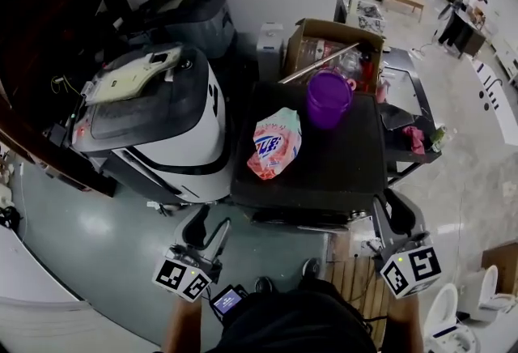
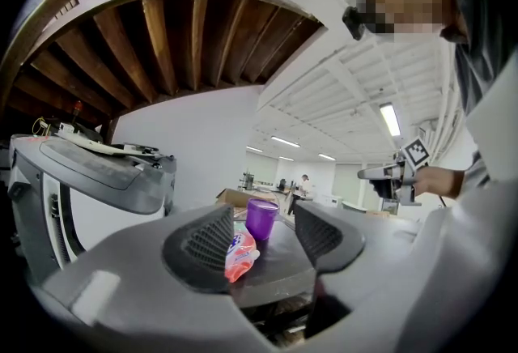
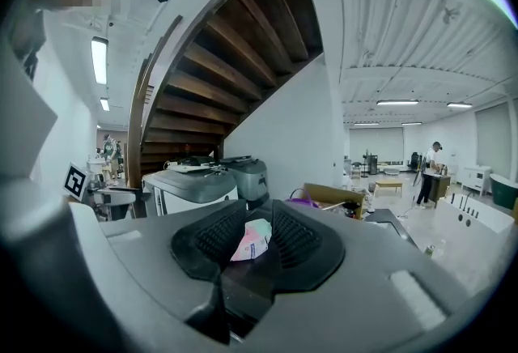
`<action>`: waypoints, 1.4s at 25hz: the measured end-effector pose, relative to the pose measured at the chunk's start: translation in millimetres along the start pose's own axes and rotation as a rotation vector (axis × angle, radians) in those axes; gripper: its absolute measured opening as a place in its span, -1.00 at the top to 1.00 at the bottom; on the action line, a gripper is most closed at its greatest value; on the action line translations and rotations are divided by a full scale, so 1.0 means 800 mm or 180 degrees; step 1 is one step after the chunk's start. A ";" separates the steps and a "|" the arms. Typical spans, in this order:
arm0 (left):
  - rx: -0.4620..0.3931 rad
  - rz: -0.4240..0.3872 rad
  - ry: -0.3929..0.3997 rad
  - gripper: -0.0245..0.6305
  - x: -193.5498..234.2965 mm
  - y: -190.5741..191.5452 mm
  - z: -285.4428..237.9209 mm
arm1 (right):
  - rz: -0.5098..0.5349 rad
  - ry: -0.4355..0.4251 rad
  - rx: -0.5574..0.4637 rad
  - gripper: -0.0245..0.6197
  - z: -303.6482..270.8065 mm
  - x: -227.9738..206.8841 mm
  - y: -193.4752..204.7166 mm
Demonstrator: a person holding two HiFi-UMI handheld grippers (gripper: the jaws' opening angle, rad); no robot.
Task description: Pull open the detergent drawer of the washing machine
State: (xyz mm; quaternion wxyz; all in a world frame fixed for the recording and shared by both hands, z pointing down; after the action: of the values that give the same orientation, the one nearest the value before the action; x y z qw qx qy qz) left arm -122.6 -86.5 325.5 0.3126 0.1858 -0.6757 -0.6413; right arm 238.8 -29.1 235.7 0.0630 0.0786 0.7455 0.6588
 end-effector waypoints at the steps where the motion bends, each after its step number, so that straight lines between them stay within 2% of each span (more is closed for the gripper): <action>1: 0.0027 0.0018 -0.0015 0.05 -0.003 0.006 -0.004 | -0.0015 -0.0005 0.0029 0.63 -0.001 -0.006 0.004; 8: 0.0150 0.0062 -0.0026 0.05 -0.015 0.044 -0.047 | -0.0074 -0.0024 0.0081 0.63 -0.012 -0.044 0.018; 18: 0.0591 0.0307 -0.0141 0.05 -0.007 0.133 -0.076 | -0.0184 -0.0109 0.0249 0.63 -0.030 -0.071 0.054; 25: 0.0986 0.0634 -0.0161 0.02 0.013 0.216 -0.087 | -0.0180 -0.0119 0.0360 0.63 -0.033 -0.086 0.069; 35: 0.1342 0.1201 -0.0248 0.01 0.045 0.340 -0.098 | -0.0065 -0.0094 0.0556 0.63 -0.033 -0.097 0.076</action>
State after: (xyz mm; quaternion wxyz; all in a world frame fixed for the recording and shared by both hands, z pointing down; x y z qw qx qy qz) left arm -56.6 -139.4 597.7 0.3546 0.0929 -0.8283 -0.4238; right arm 311.3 -63.1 298.8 0.0735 0.0859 0.7998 0.5895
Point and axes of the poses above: the fingertips, and each gripper's own axes: z backward along the fingers, x to its left, y out of its underside, the point moved 4 cm from there along z, backward along the fingers, and after that the axes turned 3 degrees about -x, right-handed, at the moved point
